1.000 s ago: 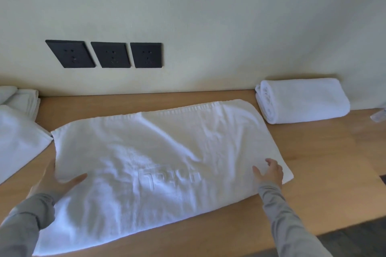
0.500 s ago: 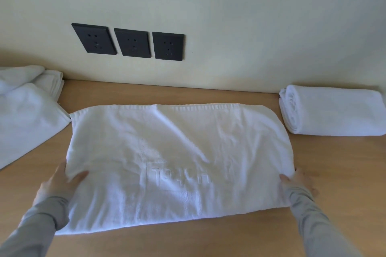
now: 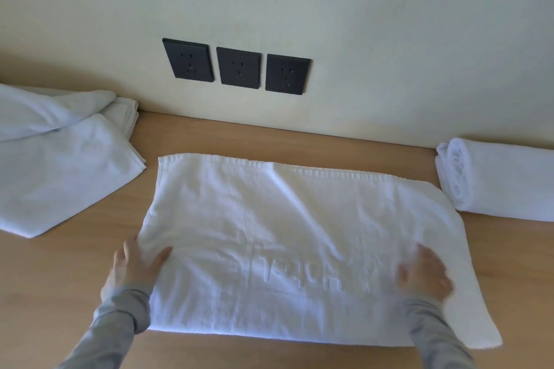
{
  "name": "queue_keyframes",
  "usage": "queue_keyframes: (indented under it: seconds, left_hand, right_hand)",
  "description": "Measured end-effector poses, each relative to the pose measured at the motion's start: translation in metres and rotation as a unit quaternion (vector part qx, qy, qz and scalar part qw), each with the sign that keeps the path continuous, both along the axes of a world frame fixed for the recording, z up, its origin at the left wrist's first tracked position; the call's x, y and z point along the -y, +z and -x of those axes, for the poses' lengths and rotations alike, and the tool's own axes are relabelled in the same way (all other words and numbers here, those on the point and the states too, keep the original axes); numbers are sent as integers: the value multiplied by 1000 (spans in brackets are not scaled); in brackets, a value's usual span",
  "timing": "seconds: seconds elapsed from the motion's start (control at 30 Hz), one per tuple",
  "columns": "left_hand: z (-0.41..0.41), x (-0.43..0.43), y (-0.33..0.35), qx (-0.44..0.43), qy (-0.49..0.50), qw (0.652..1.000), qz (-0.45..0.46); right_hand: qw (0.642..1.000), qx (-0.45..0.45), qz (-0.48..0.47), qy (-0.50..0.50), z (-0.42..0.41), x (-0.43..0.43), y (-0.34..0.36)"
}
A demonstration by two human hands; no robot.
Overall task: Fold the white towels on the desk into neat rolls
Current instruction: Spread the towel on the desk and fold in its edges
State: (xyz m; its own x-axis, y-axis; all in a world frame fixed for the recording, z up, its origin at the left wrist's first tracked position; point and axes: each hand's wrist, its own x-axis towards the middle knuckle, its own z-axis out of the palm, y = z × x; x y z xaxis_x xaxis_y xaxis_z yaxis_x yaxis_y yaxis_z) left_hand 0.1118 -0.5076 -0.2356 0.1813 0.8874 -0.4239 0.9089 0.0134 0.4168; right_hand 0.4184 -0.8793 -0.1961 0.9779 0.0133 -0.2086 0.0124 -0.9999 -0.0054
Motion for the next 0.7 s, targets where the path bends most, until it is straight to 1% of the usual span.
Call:
queue_keyframes:
  seconds: [0.07,0.17,0.23,0.3,0.37,0.43,0.6,0.7]
  left_hand:
    - [10,7,0,16,11,1000,3]
    - [29,15,4,28,37,999,6]
    - [40,21,9,43,61,997,-3]
    - [49,26,12,68,75,995,-22]
    - [56,28,13,92,73,992,-34]
    - [60,26,15,115,79,990,-25]
    - [59,20,25,175,102,978,55]
    - [58,17,29,191,66,976,77]
  right_hand:
    - [990,-9,-52,131,21,-51,-2]
    - [942,-56,-106,314,64,-139,-11]
    - [908,-81,-108,396,89,-185,-20]
    - [881,-98,-113,449,110,-224,-26]
    - [860,-108,-111,486,125,-256,-30]
    - [846,-110,-102,512,132,-282,-32]
    - [844,-109,-129,508,121,-349,-22]
    - [843,-104,-132,510,110,-393,-14]
